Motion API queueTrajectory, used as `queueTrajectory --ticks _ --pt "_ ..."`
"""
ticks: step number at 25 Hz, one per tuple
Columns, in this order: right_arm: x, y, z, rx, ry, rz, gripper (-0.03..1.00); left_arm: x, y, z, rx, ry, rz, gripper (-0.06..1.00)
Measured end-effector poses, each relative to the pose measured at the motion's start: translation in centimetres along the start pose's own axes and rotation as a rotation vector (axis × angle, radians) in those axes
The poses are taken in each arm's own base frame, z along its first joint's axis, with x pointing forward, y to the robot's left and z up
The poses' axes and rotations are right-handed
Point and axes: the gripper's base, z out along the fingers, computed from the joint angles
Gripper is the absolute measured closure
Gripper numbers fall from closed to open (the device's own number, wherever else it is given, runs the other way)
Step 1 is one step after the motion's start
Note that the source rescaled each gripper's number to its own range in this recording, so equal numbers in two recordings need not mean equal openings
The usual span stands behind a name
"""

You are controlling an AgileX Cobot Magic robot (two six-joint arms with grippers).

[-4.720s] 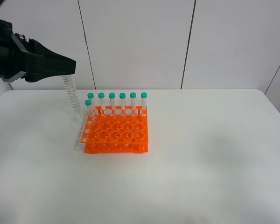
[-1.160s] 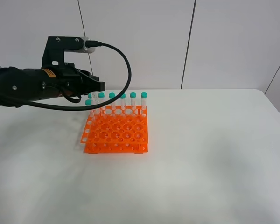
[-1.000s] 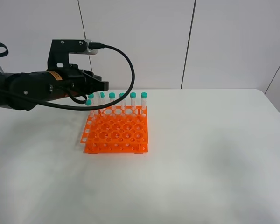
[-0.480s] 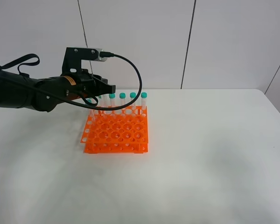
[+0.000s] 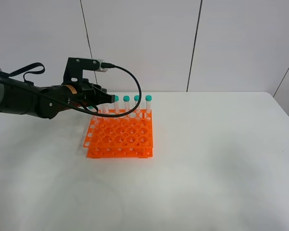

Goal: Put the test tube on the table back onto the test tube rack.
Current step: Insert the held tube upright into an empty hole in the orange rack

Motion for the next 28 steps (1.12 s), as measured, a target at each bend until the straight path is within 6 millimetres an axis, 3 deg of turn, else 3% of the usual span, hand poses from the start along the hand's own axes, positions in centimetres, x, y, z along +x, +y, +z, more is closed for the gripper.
queueTrajectory --ticks 11,28 --pt "0.0 0.0 0.0 0.000 0.000 0.000 0.68 -0.1 0.2 0.2 -0.002 -0.033 -0.011 0.94" --pt "0.0 0.0 0.0 -0.003 0.000 0.001 0.68 2.5 0.4 1.8 -0.005 0.040 -0.011 0.94"
